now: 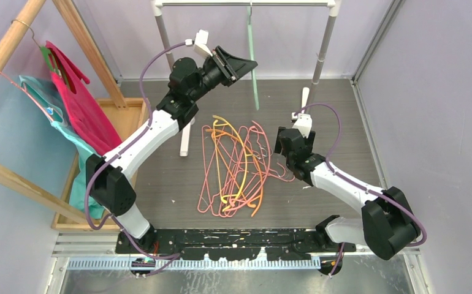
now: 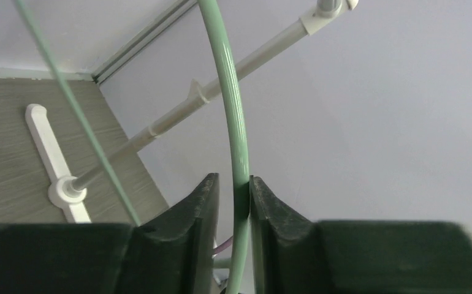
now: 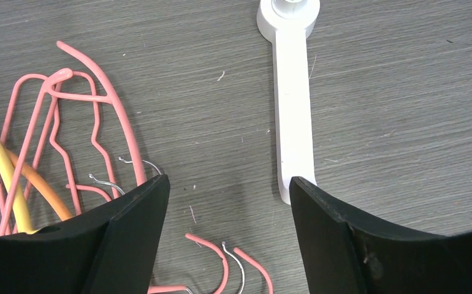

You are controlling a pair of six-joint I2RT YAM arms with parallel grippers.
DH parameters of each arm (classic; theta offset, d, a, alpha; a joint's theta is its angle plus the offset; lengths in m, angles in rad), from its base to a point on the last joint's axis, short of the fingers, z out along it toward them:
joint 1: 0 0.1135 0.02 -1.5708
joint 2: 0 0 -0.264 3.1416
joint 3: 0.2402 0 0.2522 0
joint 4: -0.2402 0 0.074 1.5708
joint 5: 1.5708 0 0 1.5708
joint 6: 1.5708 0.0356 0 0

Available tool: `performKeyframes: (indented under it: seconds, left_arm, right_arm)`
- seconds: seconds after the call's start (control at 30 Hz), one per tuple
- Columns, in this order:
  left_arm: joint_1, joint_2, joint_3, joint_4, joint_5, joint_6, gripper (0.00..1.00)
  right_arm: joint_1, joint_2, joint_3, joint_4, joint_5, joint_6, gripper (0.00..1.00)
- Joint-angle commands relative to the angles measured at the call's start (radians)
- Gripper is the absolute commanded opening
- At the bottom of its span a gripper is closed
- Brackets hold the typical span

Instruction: Organize the hangers

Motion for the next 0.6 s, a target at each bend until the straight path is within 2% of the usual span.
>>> performKeyframes:
  seconds: [0.0,0.13,0.2,0.57]
  left_arm:
    - [0.011,-0.026,-0.017,0.007,0.087,0.043,0.36]
    - [0.024,-0.057,-0.066,0.043,0.144,0.09,0.72]
    - [0.03,-0.071,-0.092,0.055,0.174,0.108,0.99]
    - [0.079,-0.204,-0.389,0.081,0.241,0.225,0.98]
  right_arm:
    - [-0.005,-0.006,0.02,0.037,0.016,0.007,0.79]
    - [-0.006,-0.004,0.02,0.037,0.005,0.009,0.8]
    - [-0.006,0.0,0.018,0.038,-0.008,0.015,0.8]
    - [-0.006,0.061,0.022,0.053,-0.122,0.019,0.77]
